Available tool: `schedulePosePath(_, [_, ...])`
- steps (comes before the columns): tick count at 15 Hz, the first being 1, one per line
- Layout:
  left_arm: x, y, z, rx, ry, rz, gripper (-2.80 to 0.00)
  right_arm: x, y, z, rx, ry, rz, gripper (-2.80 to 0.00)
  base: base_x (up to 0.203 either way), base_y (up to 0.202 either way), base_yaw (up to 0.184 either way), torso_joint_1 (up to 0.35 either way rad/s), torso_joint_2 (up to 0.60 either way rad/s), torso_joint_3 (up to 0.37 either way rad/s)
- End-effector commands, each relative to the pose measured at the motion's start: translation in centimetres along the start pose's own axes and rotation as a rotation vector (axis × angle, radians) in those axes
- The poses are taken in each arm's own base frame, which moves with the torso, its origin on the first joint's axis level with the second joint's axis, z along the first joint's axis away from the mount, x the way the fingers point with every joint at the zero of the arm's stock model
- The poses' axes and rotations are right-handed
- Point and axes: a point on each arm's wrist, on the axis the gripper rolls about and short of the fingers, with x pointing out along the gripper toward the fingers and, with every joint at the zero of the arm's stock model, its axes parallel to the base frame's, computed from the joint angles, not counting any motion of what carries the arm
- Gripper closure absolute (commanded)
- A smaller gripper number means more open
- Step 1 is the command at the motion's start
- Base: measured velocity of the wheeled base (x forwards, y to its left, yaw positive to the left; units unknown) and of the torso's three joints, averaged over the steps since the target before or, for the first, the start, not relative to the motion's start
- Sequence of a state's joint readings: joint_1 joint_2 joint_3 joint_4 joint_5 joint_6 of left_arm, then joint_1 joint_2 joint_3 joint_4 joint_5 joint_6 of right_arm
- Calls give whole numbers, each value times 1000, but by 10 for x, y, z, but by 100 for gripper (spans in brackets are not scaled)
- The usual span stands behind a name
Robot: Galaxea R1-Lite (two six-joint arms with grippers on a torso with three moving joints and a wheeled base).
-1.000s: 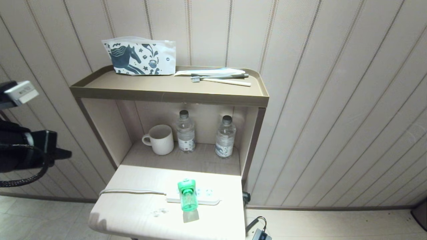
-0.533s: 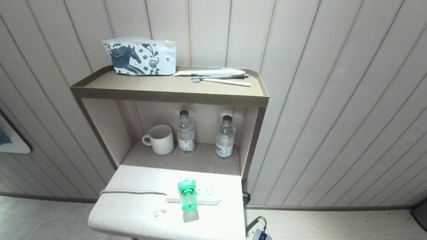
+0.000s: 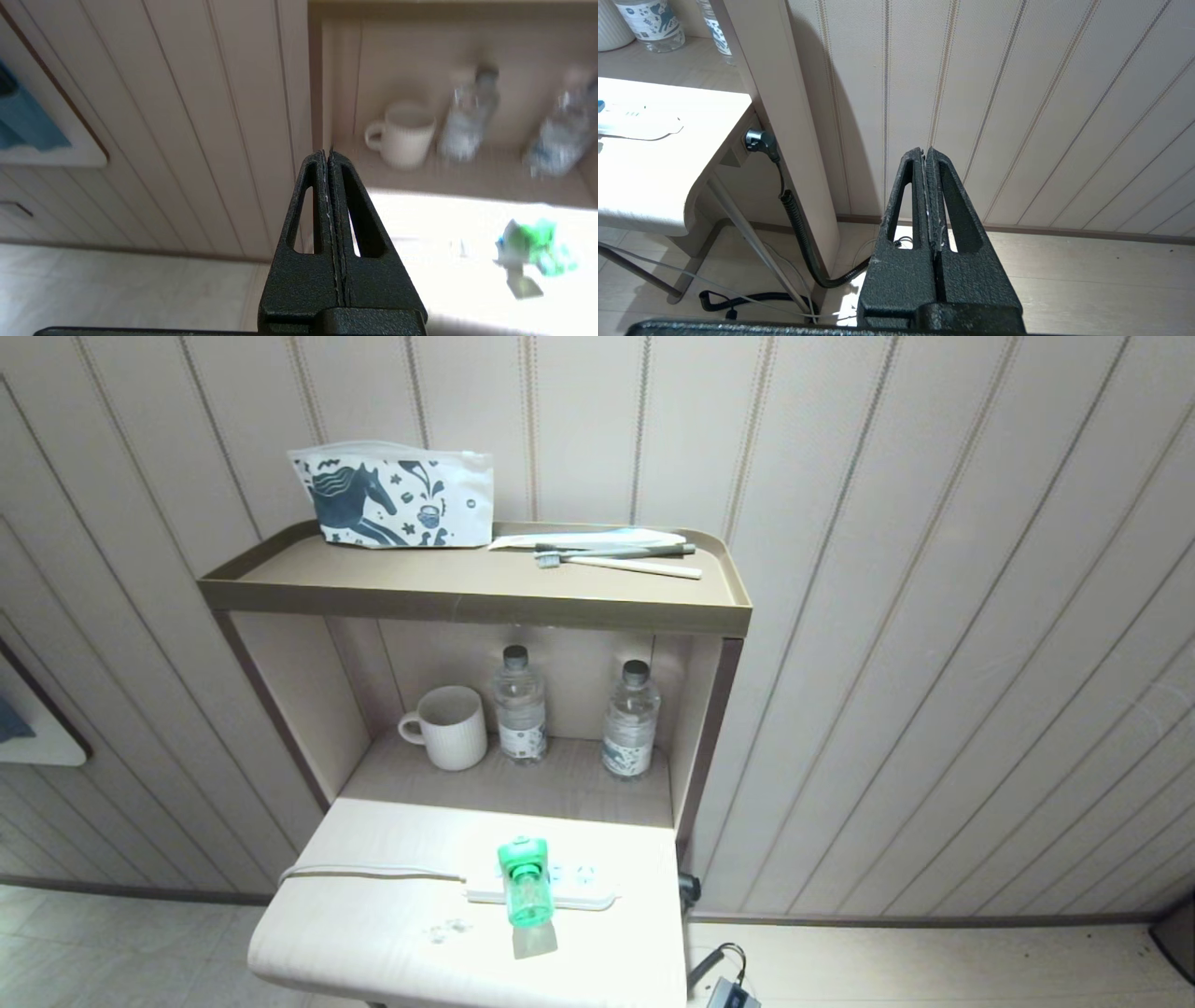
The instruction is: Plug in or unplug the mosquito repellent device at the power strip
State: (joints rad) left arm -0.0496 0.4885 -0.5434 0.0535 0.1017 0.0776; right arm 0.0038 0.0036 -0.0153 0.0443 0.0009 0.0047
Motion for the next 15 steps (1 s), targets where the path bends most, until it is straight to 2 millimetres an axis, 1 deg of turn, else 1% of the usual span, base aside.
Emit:
schedulePosePath(1, [-28, -1, -47, 5, -17, -5, 0, 0, 0, 0, 0, 0, 1, 0, 0, 0, 0, 0, 0, 0])
schedulePosePath(2, [-31, -4, -74, 16, 9, -24, 0, 0, 0, 0, 0, 0, 1, 0, 0, 0, 0, 0, 0, 0])
schedulePosePath(4, [-37, -9, -119, 46, 18, -92, 0, 0, 0, 0, 0, 1, 1, 0, 0, 0, 0, 0, 0, 0])
schedulePosePath(5, [-36, -12, -136, 60, 28, -115, 0, 0, 0, 0, 0, 1, 1, 0, 0, 0, 0, 0, 0, 0])
schedulePosePath(6, [-35, -13, -144, 74, 9, -125, 0, 0, 0, 0, 0, 1, 1, 0, 0, 0, 0, 0, 0, 0])
schedulePosePath(7, [-32, -13, -149, 85, -2, -116, 0, 0, 0, 0, 0, 0, 1, 0, 0, 0, 0, 0, 0, 0])
schedulePosePath(8, [-31, -13, -150, 79, -12, -99, 0, 0, 0, 0, 0, 0, 1, 0, 0, 0, 0, 0, 0, 0])
schedulePosePath(9, [-31, -13, -151, 31, 3, -82, 0, 0, 0, 0, 0, 1, 1, 0, 0, 0, 0, 0, 0, 0])
schedulePosePath(12, [-31, -12, -151, -5, 6, -73, 0, 0, 0, 0, 0, 0, 1, 0, 0, 0, 0, 0, 0, 0])
schedulePosePath(13, [-31, -12, -151, -57, 7, -60, 0, 0, 0, 0, 0, 0, 1, 0, 0, 0, 0, 0, 0, 0])
schedulePosePath(15, [-31, -12, -151, -65, 8, -56, 0, 0, 0, 0, 0, 0, 1, 0, 0, 0, 0, 0, 0, 0])
